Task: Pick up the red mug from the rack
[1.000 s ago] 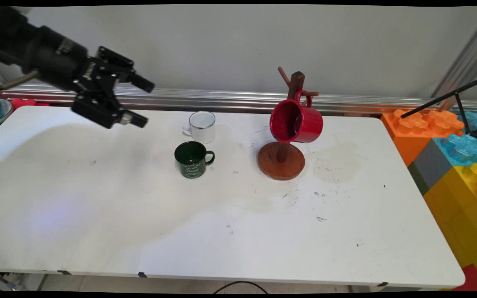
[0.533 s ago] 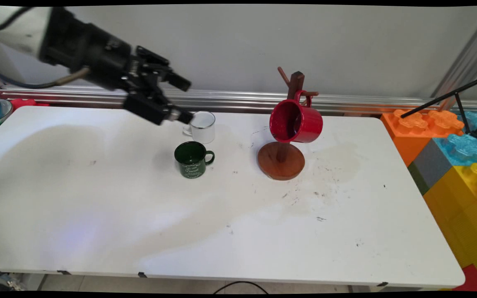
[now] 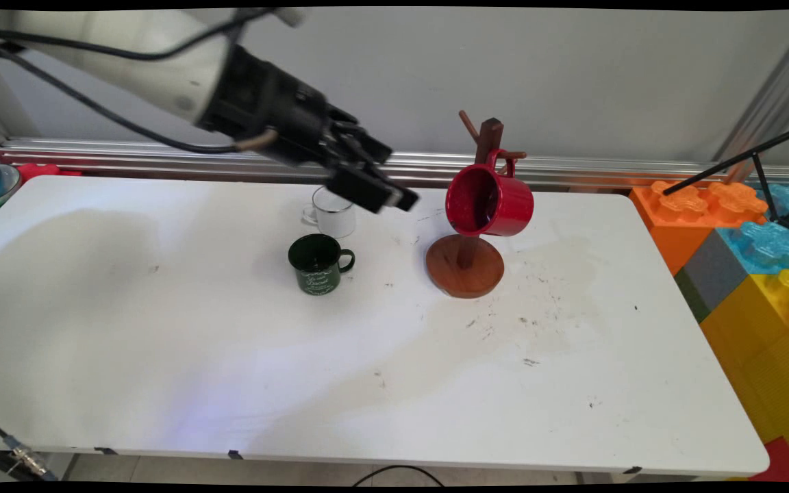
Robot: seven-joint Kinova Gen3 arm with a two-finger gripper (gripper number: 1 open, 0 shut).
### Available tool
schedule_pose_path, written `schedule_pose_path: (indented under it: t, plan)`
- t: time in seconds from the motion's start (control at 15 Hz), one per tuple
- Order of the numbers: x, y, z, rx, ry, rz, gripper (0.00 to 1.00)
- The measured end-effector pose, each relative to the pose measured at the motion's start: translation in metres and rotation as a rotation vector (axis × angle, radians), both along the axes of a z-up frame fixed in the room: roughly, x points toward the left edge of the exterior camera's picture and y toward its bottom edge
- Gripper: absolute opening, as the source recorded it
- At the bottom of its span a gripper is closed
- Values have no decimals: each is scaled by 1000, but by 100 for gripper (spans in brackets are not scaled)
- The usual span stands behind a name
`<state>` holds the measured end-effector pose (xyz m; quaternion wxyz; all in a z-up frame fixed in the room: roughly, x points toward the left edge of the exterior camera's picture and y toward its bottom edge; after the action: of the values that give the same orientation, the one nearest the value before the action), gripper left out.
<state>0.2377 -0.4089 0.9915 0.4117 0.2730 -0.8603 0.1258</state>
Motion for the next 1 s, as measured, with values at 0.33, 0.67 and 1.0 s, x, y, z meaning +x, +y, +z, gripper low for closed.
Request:
schedule_pose_path:
  t: [0.33, 0.67, 1.0]
  plan:
    - [-44, -23, -25, 25, 8, 47, 100]
    - [-81, -47, -54, 36, 14, 76, 100]
    - [-108, -64, -81, 43, 27, 94, 100]
